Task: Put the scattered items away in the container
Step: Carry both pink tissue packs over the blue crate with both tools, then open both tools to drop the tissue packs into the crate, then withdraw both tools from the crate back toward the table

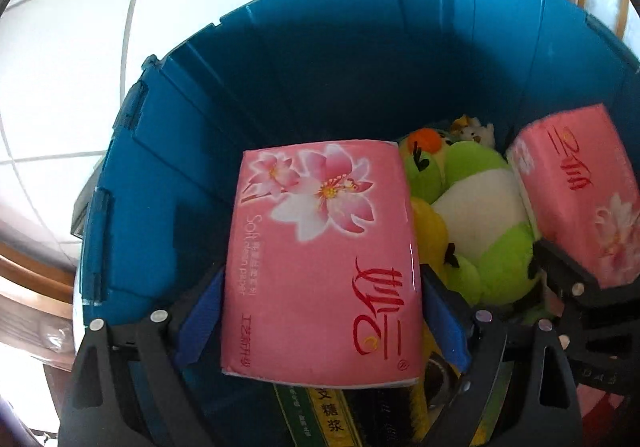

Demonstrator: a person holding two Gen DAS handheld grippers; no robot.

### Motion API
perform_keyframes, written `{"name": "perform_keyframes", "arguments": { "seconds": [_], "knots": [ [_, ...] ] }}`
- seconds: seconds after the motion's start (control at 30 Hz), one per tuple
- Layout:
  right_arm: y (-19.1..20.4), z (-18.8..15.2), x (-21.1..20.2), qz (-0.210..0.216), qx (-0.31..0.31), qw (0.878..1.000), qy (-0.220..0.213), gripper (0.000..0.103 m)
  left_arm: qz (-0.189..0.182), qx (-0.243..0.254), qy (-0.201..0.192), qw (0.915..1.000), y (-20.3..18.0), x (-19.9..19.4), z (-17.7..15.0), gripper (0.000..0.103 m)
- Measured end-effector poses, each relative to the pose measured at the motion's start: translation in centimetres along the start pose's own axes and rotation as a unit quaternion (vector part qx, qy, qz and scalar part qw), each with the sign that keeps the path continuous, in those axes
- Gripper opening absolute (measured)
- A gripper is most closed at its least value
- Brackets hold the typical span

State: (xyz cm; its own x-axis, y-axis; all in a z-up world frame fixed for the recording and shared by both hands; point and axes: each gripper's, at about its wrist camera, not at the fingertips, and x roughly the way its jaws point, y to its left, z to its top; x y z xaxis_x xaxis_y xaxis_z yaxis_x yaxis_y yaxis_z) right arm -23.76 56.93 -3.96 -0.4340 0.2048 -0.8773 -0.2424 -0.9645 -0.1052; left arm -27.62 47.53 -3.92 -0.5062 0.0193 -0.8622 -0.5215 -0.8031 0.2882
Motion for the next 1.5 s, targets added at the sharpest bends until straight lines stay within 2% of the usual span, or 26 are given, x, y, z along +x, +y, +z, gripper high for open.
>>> {"name": "perform_keyframes", "arguments": {
  "seconds": [0.13, 0.3, 0.37, 0.5, 0.63, 0.7, 0.83, 0.97, 1.1, 1.2, 1.4, 1.5],
  "knots": [
    [0.5, -0.6, 1.3, -0.019, -0.020, 0.999, 0.034, 0.103, 0.007, 0.008, -0.008, 0.9999, -0.3, -0.5, -0.1, 0.092],
    [0.4, -0.8, 0.2, -0.015, -0.020, 0.999, 0.023, 0.102, -0.008, -0.004, -0.072, 0.9974, 0.6, -3.2, 0.0, 0.092],
    [0.0, -0.9, -0.2, -0.012, -0.013, 1.000, 0.020, 0.103, -0.009, -0.008, -0.087, 0.9962, 0.8, -3.8, -0.1, 0.092],
    [-0.7, -1.3, -1.2, -0.005, 0.003, 1.000, 0.013, 0.103, -0.022, -0.017, -0.100, 0.9946, 0.8, -4.3, 0.2, 0.092],
    [-1.0, -1.9, -2.2, 0.002, 0.009, 1.000, 0.004, 0.103, -0.033, -0.016, -0.090, 0.9953, 0.6, -4.2, -0.2, 0.092],
    [-1.6, -1.0, -1.9, 0.007, 0.010, 1.000, 0.008, 0.103, -0.031, -0.011, -0.091, 0.9953, 0.3, -4.7, -0.6, 0.092],
    [-1.3, -0.2, -2.4, 0.004, 0.014, 1.000, 0.025, 0.103, -0.025, -0.004, -0.110, 0.9936, 0.0, -5.5, -1.3, 0.092],
    [-1.8, -0.5, -3.0, 0.014, 0.022, 0.999, 0.020, 0.103, -0.041, -0.009, -0.131, 0.9905, 0.3, -6.2, -1.4, 0.092],
    [-2.2, -0.5, -3.5, 0.019, 0.028, 0.999, 0.018, 0.103, -0.038, -0.009, -0.145, 0.9887, 0.4, -6.8, -1.3, 0.092],
    [-2.6, -0.2, -3.8, 0.027, 0.031, 0.999, 0.009, 0.103, -0.032, -0.031, -0.150, 0.9877, 1.3, -7.4, -1.0, 0.092],
    [-1.8, 0.0, -5.0, 0.048, 0.028, 0.998, -0.001, 0.103, -0.066, -0.071, -0.131, 0.9866, 5.2, -10.2, -1.7, 0.092],
    [-1.2, -0.1, -6.8, 0.072, 0.027, 0.997, -0.010, 0.103, -0.074, -0.085, -0.158, 0.9810, 7.6, -12.9, -3.4, 0.092]
  ]
}}
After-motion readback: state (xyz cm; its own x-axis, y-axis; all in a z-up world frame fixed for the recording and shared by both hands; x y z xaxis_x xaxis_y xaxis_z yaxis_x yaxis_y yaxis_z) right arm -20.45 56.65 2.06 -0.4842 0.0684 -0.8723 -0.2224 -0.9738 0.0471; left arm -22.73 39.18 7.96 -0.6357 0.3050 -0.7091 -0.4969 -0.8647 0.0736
